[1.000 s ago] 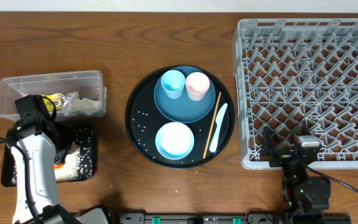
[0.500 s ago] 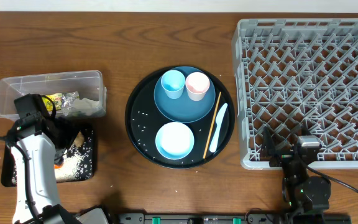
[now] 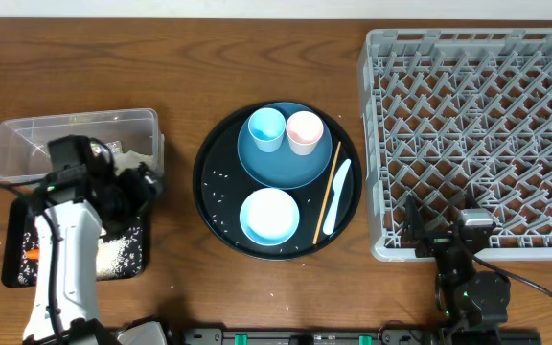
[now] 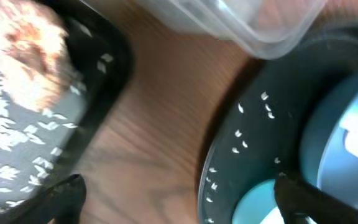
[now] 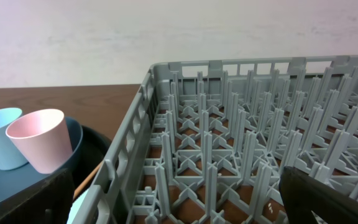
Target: Sort waste into correct bins and load items into the dishwasher rack
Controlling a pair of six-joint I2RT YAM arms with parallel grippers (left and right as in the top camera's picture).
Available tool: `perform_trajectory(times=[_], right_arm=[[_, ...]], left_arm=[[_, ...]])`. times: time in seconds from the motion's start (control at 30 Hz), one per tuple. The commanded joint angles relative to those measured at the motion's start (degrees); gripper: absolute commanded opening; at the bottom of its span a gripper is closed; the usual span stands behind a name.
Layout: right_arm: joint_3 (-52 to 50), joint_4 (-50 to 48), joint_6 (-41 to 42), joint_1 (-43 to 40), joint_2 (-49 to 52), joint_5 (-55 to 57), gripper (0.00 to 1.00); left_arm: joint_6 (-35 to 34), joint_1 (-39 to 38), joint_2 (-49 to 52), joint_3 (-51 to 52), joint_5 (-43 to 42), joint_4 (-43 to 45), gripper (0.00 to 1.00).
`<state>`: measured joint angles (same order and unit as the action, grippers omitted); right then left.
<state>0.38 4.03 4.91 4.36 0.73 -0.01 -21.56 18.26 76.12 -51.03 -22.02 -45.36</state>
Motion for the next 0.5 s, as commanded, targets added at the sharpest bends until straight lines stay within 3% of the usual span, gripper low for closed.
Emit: perform_trajectory(times=[0.0,0.47], right_arm=[[-0.1,0.2,-0.7,-1.0,0.0,0.4,0.99],[-0.1,0.2,-0.7,-1.0,0.0,0.4,0.99]], left_arm=[[1.4,-2.8,-0.6,-0.5,-1.6,-0.8,0.98],[1.4,-11.6,-0.6,-0.5,-1.6,-0.9,0.98]])
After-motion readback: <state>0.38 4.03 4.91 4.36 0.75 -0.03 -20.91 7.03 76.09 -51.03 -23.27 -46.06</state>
